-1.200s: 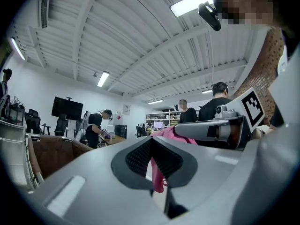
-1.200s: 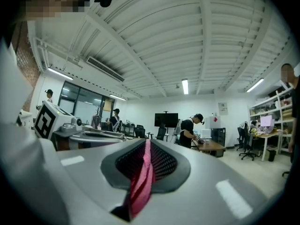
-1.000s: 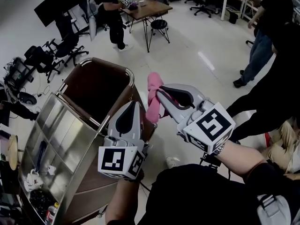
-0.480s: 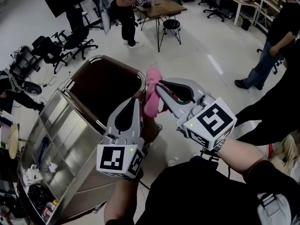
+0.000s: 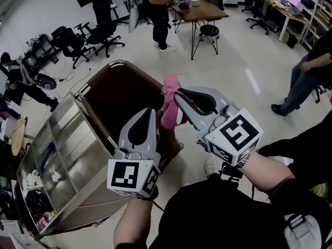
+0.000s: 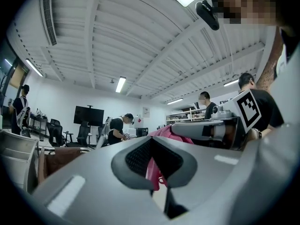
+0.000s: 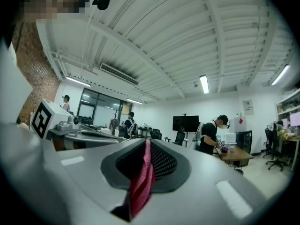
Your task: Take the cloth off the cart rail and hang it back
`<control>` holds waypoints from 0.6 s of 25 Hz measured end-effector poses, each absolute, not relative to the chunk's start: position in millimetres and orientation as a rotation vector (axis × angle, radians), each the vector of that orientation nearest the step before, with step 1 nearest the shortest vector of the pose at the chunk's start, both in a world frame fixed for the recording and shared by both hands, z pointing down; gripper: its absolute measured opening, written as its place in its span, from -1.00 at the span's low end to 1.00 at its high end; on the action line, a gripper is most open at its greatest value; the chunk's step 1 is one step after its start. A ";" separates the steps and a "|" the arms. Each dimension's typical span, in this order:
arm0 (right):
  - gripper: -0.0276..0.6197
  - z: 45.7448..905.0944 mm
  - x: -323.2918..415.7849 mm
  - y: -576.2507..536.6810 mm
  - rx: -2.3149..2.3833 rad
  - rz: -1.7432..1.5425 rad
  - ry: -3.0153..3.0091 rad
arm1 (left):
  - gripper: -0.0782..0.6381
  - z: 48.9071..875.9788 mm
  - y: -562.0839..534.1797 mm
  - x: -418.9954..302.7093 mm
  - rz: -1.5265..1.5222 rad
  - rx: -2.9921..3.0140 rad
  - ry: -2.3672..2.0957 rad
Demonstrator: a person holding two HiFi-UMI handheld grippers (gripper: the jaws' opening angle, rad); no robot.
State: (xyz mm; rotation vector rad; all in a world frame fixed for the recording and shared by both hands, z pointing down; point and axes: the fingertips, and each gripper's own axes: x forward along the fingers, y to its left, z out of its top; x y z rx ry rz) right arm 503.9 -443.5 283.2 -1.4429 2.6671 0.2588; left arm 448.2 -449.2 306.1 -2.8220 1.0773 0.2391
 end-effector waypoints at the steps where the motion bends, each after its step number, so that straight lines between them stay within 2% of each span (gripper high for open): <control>1: -0.83 284.3 509.7 -449.3 -1.422 0.255 2.674 | -0.78 307.2 -453.9 454.1 0.233 -2.812 1.096; 15: -0.83 288.4 576.7 -511.9 -1.057 0.263 2.776 | -0.78 316.5 -504.1 520.7 0.185 -2.611 1.411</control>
